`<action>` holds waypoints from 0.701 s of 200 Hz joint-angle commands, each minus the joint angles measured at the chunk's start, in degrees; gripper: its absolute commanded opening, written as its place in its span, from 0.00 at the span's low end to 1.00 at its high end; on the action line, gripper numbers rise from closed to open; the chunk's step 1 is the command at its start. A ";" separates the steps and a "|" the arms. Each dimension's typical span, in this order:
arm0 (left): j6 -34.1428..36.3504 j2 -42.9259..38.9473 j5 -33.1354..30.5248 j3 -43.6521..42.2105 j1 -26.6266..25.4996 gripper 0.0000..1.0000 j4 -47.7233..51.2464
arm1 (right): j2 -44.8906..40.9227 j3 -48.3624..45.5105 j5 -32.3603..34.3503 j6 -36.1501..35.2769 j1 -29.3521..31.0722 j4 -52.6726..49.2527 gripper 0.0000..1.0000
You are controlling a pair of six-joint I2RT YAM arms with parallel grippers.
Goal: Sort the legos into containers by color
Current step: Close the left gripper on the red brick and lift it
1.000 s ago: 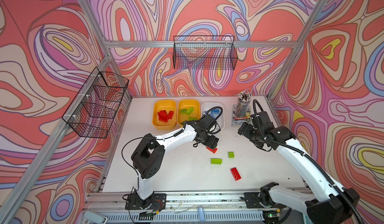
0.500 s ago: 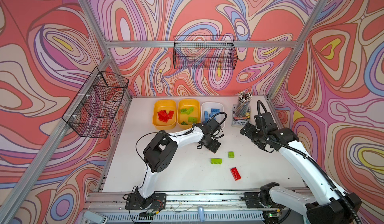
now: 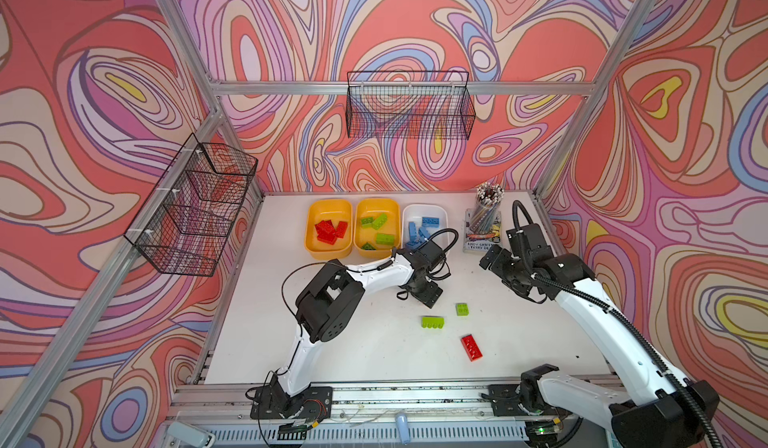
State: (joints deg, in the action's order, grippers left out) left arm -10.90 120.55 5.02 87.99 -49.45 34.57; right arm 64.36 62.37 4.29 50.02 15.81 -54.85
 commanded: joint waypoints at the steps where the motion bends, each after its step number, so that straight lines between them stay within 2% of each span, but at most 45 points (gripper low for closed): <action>1: 0.63 1.97 -1.45 0.76 -0.43 0.87 2.95 | 0.41 -0.07 0.58 1.22 -0.31 -0.51 0.98; 96: -2.66 3.17 -10.44 0.22 -0.52 0.77 6.30 | -0.52 -0.12 1.51 1.57 -0.39 -0.26 0.98; 140: -4.70 1.92 -11.77 -1.54 -0.54 0.71 6.23 | -0.55 -0.41 1.14 1.26 -0.34 0.61 0.98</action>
State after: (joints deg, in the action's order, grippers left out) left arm -14.15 121.03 -3.31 88.20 -49.69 36.69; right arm 64.55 62.35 4.67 50.30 15.81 -54.78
